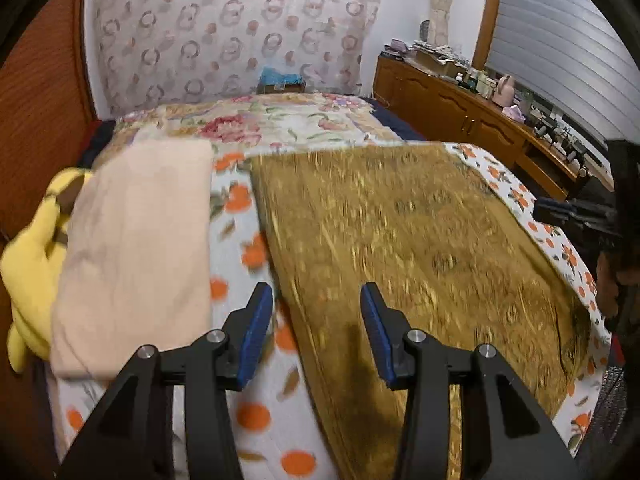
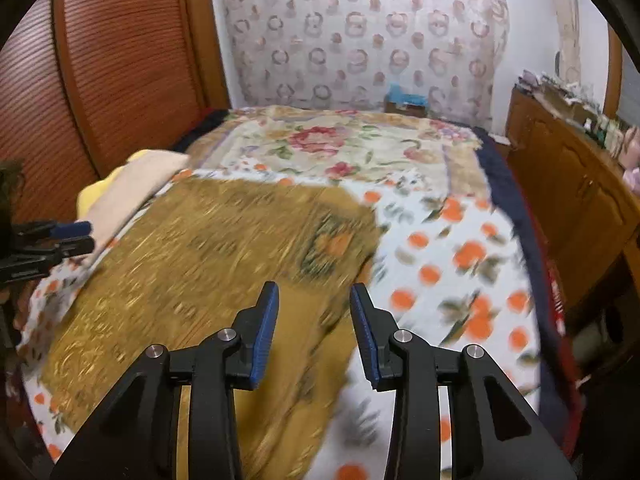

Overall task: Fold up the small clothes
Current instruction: 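Lower the folded shirt onto the bed and open both grippers, then smooth the folded shirt edge with both open grippers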

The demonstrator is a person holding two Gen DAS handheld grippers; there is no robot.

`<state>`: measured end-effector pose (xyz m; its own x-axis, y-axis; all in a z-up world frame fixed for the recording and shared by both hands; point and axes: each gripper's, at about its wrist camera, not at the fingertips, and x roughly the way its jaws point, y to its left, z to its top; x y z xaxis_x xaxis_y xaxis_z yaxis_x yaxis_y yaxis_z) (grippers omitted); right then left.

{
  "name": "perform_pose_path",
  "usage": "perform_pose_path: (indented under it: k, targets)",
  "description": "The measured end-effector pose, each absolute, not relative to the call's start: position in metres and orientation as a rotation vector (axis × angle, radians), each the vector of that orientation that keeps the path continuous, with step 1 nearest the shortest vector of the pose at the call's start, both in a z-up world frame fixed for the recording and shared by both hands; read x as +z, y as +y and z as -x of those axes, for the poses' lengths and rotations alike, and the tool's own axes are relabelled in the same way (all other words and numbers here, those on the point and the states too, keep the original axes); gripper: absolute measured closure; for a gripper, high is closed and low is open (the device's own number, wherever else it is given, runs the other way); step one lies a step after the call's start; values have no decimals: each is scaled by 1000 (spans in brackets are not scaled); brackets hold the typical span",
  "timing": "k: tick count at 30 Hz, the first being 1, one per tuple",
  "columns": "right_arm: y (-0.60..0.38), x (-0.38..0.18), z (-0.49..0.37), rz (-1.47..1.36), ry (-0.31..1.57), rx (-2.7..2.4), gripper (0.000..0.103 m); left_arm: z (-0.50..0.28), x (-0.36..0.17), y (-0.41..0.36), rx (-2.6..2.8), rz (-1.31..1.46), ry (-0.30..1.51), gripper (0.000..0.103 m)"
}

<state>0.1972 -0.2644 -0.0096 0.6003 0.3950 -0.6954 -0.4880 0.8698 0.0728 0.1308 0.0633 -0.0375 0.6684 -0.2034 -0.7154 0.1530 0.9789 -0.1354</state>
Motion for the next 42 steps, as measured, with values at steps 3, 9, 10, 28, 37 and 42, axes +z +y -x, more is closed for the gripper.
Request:
perform_pose_path:
  k: [3, 9, 10, 28, 37, 42]
  targets:
    - [-267, -20, -172, 79, 782, 536, 67, -111, -47, 65, -215, 109, 817, 58]
    - [-270, -34, -135, 82, 765, 514, 67, -84, -61, 68, -219, 165, 829, 58]
    - [-271, -37, -131, 81, 771, 513, 67, -81, -63, 68, -215, 161, 827, 58]
    - [-282, -52, -100, 75, 792, 438, 47, -39, -73, 58, -193, 87, 802, 58]
    - [-278, -55, -94, 91, 824, 450, 46, -25, -61, 55, -228, 95, 766, 49]
    - [-278, -59, -89, 79, 851, 473, 46, -23, -61, 56, -222, 112, 780, 49]
